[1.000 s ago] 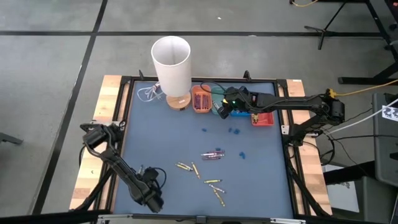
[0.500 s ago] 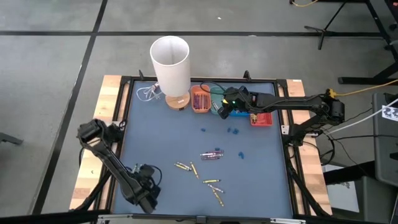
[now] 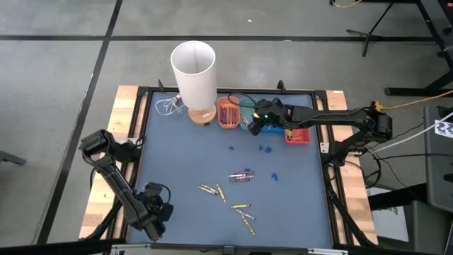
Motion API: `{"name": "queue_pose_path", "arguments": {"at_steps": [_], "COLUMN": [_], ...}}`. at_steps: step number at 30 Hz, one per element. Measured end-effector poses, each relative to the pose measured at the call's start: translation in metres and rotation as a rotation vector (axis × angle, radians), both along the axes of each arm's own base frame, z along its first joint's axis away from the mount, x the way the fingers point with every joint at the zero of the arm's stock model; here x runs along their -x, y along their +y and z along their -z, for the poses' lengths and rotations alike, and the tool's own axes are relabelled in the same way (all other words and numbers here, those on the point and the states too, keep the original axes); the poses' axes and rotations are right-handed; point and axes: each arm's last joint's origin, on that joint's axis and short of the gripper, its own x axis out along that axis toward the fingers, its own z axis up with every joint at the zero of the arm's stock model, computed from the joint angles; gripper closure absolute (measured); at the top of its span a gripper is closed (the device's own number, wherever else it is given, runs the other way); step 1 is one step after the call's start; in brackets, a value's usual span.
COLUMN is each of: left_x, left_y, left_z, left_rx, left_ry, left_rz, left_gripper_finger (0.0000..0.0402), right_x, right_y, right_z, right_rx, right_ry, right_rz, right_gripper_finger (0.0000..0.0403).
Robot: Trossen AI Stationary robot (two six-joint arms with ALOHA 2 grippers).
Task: Sort crayons
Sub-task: Put the green crayon into the orange bin
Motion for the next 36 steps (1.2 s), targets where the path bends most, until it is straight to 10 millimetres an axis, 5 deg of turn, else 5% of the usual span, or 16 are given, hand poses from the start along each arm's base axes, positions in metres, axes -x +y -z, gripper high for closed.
{"name": "queue_pose_path", "arguments": {"at_steps": [9, 23, 36], "left_x": [0.007, 0.007, 0.006], "left_y": [0.011, 0.012, 0.011], "left_z": [0.034, 0.041, 0.042], "left_rx": [0.081, 0.115, 0.111], "left_ry": [-0.129, -0.152, -0.172], "left_rz": [-0.019, -0.035, -0.03], "left_gripper_finger": [0.0276, 0.0281, 0.0393], "right_x": [0.0, 0.0, 0.003], "right_y": [0.0, 0.0, 0.001], "right_z": [0.0, 0.0, 0.0], "right_rx": [0.001, 0.01, 0.037], "right_ry": [0.001, 0.011, 0.07], "right_rz": [-0.001, -0.014, -0.062], "right_gripper_finger": [0.0267, 0.0267, 0.0267]}}
